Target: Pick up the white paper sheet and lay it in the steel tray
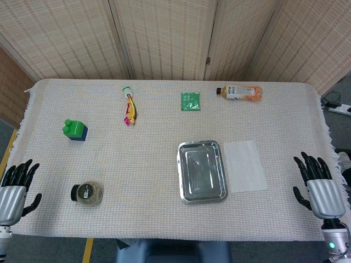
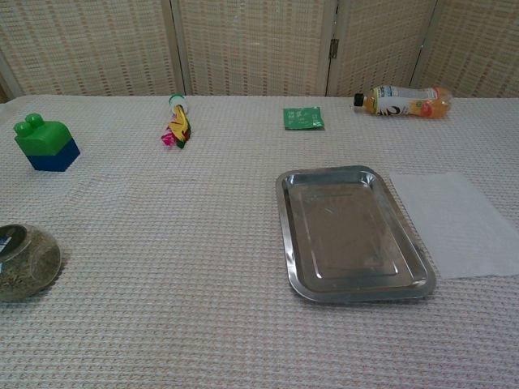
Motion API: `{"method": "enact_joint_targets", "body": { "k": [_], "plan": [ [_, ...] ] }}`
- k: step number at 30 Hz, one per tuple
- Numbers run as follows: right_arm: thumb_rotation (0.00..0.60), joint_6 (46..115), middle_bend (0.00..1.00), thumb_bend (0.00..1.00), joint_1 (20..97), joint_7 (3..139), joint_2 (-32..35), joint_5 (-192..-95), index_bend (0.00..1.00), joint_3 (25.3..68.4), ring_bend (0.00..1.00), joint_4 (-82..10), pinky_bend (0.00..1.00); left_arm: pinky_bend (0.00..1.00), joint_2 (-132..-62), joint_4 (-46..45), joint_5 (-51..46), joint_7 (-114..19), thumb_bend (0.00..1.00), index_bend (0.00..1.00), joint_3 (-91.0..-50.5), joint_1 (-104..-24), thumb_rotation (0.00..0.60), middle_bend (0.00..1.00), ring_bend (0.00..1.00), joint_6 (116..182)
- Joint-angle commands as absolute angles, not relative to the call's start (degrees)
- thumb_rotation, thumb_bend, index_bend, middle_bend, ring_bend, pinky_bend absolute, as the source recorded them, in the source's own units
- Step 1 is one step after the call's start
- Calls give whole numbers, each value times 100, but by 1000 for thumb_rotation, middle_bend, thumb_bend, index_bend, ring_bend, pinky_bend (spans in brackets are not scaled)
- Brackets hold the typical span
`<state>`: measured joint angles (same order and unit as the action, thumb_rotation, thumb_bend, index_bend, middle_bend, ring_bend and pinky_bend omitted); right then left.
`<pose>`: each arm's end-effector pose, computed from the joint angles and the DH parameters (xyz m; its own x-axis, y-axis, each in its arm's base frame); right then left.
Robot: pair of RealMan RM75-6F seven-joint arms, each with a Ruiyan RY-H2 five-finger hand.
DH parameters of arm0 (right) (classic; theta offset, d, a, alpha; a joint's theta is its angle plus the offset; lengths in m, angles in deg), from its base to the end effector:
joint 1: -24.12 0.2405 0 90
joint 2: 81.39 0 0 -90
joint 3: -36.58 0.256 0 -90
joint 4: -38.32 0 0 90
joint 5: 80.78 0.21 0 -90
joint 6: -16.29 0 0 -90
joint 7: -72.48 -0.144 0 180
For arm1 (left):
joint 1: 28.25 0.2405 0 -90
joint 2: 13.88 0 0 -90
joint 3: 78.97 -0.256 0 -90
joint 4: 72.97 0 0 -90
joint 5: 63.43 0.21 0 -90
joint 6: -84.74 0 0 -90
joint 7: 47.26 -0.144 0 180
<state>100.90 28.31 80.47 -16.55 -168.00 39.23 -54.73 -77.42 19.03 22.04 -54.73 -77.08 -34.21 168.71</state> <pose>-0.3073 -0.1763 0.1511 0.4996 -0.0172 0.8661 -0.8661 -0.0244 0.4992 -0.3132 0.1836 0.1587 0.5258 0.0269 0.8502 0.8506 -0.0206 -0.5254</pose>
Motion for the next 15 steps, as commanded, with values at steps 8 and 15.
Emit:
{"method": "enact_joint_targets", "body": {
  "k": [8,15],
  "plan": [
    [600,9971,0,453,2843,8041,-1619,-16714,0,3894,0,-5372,0,0,-7813,1902,2217,-5448,443,0,-7689,-3507,600,0,0,16768],
    [600,9588,0,453,3018,7858,-1215,-16795,7,3774,0,-4706,0,0,-7823,1868,2242,-5428,443,0,-7723,-3521,600,0,0,16729]
  ]
}}
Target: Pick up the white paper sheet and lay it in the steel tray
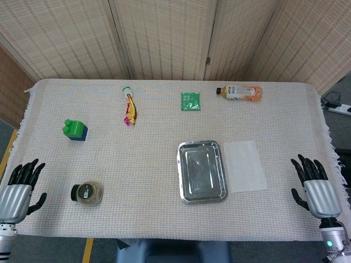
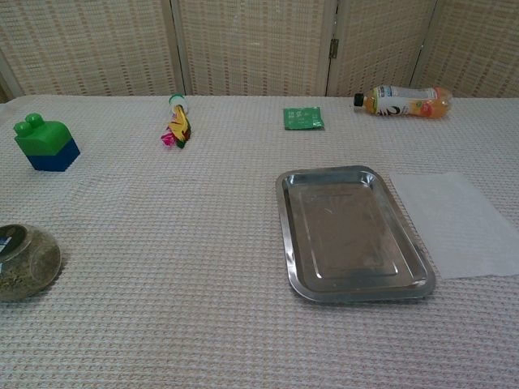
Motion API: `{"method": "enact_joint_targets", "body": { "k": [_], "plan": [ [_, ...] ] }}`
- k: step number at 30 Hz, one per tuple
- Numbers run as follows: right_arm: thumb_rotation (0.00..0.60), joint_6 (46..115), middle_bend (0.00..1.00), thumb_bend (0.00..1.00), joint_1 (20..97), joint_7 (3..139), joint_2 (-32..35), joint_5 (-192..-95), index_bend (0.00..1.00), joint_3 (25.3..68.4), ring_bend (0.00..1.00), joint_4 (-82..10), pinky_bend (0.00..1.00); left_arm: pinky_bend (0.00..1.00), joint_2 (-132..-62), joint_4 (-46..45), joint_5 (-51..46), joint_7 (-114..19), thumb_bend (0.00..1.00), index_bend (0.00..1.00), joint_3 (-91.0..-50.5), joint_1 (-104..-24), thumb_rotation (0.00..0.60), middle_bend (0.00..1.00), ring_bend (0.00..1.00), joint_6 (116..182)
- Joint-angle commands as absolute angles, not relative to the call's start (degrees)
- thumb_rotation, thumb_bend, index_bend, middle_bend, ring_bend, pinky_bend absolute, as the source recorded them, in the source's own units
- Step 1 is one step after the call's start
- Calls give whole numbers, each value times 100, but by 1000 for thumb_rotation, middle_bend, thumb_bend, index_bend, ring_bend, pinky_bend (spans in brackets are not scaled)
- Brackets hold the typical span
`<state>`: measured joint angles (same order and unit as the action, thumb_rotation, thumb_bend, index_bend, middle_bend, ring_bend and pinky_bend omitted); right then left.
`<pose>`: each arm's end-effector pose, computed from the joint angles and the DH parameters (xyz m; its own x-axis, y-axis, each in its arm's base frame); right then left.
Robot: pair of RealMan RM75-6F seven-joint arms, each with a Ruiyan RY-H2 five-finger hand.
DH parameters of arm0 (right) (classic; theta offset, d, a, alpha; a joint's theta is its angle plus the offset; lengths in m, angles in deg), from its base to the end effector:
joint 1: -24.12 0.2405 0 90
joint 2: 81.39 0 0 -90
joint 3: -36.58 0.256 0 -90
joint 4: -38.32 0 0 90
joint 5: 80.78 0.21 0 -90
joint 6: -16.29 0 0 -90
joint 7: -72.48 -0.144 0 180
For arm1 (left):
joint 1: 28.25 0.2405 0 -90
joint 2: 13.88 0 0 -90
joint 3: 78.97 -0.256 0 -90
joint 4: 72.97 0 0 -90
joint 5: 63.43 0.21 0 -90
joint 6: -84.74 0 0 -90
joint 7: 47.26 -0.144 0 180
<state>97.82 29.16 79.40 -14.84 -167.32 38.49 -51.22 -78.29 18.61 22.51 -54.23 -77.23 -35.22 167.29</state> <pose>-0.3200 -0.1786 0.1390 0.5103 -0.0759 0.8566 -0.8599 -0.0292 0.5096 -0.3107 0.1884 0.1503 0.5136 0.0450 0.8569 0.8579 -0.0471 -0.5117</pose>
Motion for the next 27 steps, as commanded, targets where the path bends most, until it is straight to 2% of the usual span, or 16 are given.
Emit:
{"method": "enact_joint_targets", "body": {
  "k": [1,6,14,19,27],
  "plan": [
    [600,9499,0,453,3061,7802,-1102,-16848,18,3727,0,-4527,0,0,-7819,1880,2248,-5418,443,0,-7718,-3516,600,0,0,16751],
    [600,9256,0,451,3224,8015,-695,-17135,186,3536,0,-3881,0,0,-7797,1925,2308,-5355,443,0,-7737,-3502,600,0,0,16797],
    [600,9358,0,450,3369,7838,-96,-17477,310,3463,0,-3189,0,0,-7732,1972,2390,-5281,443,0,-7786,-3475,600,0,0,16840],
    [600,9148,0,450,3447,7791,122,-17426,303,3419,0,-2904,0,0,-7697,1980,2413,-5198,443,0,-7793,-3477,600,0,0,16842],
    [600,8997,0,450,3521,7814,421,-17362,181,3401,0,-2557,0,0,-7683,1965,2433,-5130,443,0,-7800,-3483,600,0,0,16836]
  ]
}}
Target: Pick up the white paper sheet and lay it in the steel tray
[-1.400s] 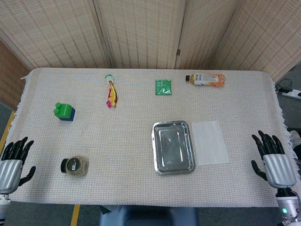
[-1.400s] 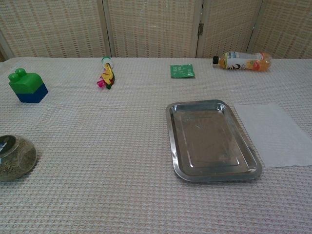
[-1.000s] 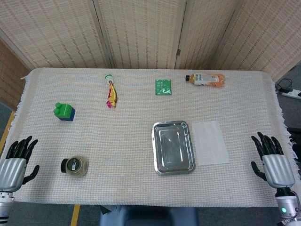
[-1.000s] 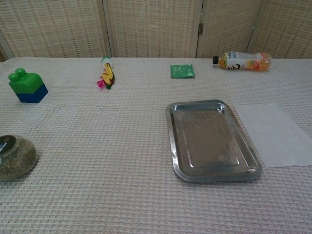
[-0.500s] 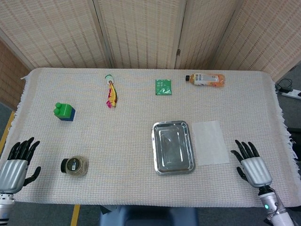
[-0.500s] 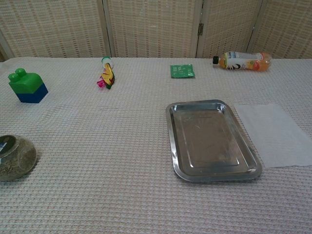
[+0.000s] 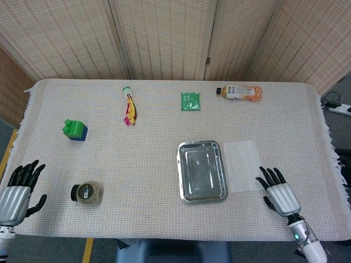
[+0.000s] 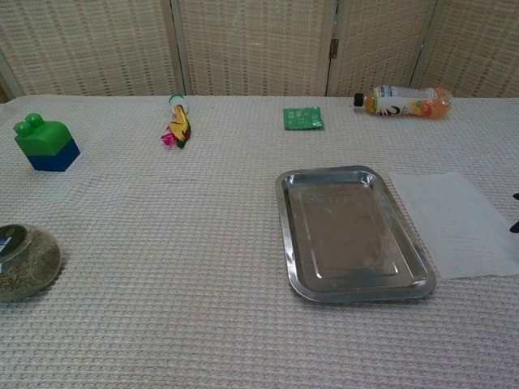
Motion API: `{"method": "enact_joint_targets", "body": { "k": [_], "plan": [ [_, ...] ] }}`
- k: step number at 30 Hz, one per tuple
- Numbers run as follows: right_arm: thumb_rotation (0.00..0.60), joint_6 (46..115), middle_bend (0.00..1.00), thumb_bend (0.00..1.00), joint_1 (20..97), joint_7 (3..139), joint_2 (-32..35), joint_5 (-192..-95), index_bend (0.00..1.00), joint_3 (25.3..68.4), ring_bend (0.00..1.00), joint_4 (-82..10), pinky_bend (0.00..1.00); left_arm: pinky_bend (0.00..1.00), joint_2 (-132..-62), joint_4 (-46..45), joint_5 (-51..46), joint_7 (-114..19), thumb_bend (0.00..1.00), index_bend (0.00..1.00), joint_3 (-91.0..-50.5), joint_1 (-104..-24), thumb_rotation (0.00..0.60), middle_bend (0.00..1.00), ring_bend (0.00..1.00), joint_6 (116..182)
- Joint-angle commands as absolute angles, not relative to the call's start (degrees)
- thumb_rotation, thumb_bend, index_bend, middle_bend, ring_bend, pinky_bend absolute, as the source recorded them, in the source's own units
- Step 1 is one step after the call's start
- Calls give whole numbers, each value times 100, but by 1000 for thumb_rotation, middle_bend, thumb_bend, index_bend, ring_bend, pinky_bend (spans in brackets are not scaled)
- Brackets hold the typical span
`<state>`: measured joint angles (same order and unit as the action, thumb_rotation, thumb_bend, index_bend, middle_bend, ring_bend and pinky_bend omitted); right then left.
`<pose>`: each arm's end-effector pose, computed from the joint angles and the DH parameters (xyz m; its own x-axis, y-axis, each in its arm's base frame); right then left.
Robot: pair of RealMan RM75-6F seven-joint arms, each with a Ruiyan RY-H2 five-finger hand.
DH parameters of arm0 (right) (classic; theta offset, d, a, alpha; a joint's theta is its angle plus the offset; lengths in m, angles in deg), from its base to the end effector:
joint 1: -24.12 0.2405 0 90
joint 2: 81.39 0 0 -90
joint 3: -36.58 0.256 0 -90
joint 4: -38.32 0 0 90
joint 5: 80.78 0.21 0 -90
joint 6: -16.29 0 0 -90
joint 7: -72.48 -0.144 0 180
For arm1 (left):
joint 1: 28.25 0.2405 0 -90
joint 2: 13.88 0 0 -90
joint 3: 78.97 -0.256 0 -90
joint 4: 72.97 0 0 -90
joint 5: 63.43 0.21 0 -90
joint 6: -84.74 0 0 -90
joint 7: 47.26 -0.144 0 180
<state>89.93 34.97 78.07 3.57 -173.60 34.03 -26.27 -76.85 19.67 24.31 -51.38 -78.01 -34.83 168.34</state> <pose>-0.3459 -0.1963 0.0377 0.6268 -0.1967 0.7539 -0.7757 -0.2495 0.5798 -0.3065 0.1831 0.1555 0.4795 0.0426 0.8765 0.8766 -0.0692 -0.4762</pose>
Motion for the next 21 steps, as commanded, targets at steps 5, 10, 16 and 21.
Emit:
{"method": "enact_joint_targets", "body": {
  "k": [5,10,16,21],
  "plan": [
    [600,9003,0,450,3540,7933,559,-17322,181,3425,0,-2343,0,0,-7681,1955,2427,-5117,443,0,-7799,-3485,600,0,0,16831],
    [600,8867,0,450,3579,7897,672,-17230,181,3430,0,-2180,0,0,-7684,1948,2429,-5105,443,0,-7795,-3485,600,0,0,16839],
    [600,8680,0,450,3701,7953,736,-17160,181,3462,0,-2104,0,0,-7699,1922,2387,-5099,443,0,-7772,-3493,600,0,0,16826],
    [600,8528,0,449,3798,8036,742,-17087,181,3496,0,-2156,0,0,-7715,1898,2366,-5084,443,0,-7753,-3497,600,0,0,16832]
  ]
}}
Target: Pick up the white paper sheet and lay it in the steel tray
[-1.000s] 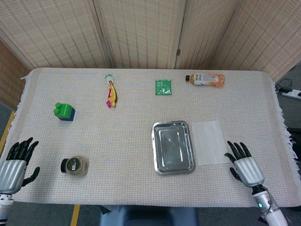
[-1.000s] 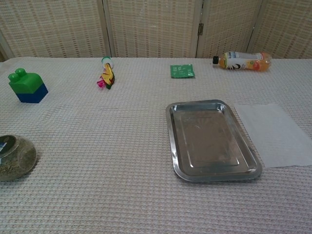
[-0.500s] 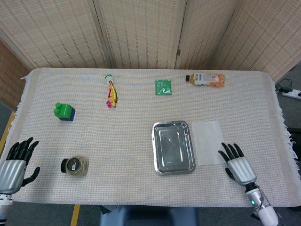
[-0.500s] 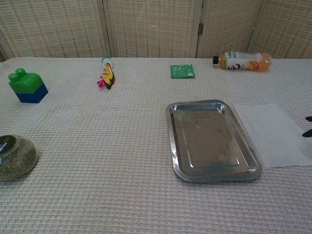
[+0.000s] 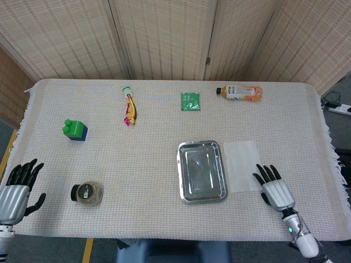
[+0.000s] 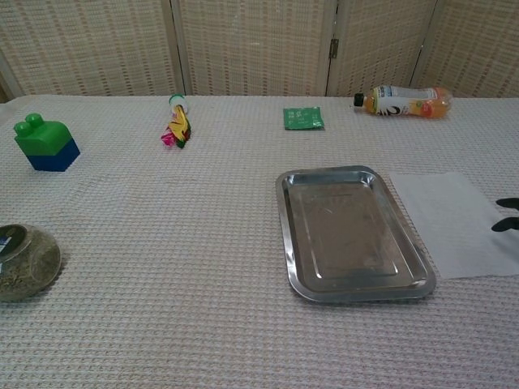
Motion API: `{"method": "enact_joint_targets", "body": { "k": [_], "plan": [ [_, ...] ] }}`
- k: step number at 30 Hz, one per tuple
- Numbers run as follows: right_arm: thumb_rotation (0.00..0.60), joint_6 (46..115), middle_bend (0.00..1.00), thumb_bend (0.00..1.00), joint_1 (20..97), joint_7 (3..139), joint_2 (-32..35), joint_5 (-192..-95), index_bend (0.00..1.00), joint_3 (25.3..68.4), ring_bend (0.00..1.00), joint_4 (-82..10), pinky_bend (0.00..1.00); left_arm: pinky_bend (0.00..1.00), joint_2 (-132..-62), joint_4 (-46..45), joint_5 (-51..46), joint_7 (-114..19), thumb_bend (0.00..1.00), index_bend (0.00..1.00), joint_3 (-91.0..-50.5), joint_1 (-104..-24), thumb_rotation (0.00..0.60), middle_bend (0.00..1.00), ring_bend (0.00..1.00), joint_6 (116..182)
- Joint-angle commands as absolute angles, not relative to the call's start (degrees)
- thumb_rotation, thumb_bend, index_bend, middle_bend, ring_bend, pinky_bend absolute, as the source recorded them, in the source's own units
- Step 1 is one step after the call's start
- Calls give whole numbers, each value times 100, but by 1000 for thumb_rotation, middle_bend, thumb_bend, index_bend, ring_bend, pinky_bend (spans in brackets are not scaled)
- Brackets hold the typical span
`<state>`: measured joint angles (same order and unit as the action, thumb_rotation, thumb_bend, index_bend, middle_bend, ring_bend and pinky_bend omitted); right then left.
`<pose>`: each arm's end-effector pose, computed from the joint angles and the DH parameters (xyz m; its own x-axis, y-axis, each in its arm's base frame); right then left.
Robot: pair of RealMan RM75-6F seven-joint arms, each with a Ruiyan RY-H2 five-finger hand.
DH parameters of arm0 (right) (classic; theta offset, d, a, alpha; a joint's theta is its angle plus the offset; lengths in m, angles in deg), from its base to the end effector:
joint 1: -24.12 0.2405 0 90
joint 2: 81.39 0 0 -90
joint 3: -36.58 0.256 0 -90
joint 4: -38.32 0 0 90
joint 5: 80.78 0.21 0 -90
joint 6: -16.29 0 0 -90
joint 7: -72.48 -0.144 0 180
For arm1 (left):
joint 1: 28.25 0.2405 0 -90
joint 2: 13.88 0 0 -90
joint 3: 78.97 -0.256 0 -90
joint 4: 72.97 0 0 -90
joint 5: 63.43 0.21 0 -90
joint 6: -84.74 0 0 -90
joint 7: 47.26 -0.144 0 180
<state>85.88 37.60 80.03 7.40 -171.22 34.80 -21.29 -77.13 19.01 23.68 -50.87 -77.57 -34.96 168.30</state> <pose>-0.3509 -0.2156 0.0196 0.6698 -0.2172 0.7100 -0.7412 -0.2520 0.6222 -0.3087 0.1857 0.1566 0.4760 0.0353 0.8787 0.8787 -0.0591 -0.4736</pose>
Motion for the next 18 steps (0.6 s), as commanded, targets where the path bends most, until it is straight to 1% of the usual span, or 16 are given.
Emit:
{"method": "enact_joint_targets", "body": {
  "k": [1,10,16,18],
  "plan": [
    [600,8483,0,450,3823,8058,740,-17068,181,3501,0,-2174,0,0,-7717,1892,2362,-5076,443,0,-7751,-3497,600,0,0,16833],
    [600,8157,0,450,3990,8221,718,-16919,185,3528,0,-2297,0,0,-7716,1886,2379,-5027,443,0,-7744,-3487,600,0,0,16873],
    [600,8099,0,450,4067,8293,726,-16817,247,3598,0,-2345,0,0,-7720,1876,2403,-5001,443,0,-7738,-3478,600,0,0,16916],
    [600,8083,0,450,4081,8310,737,-16778,286,3620,0,-2346,0,0,-7718,1876,2406,-4992,443,0,-7738,-3475,600,0,0,16924]
  ]
}}
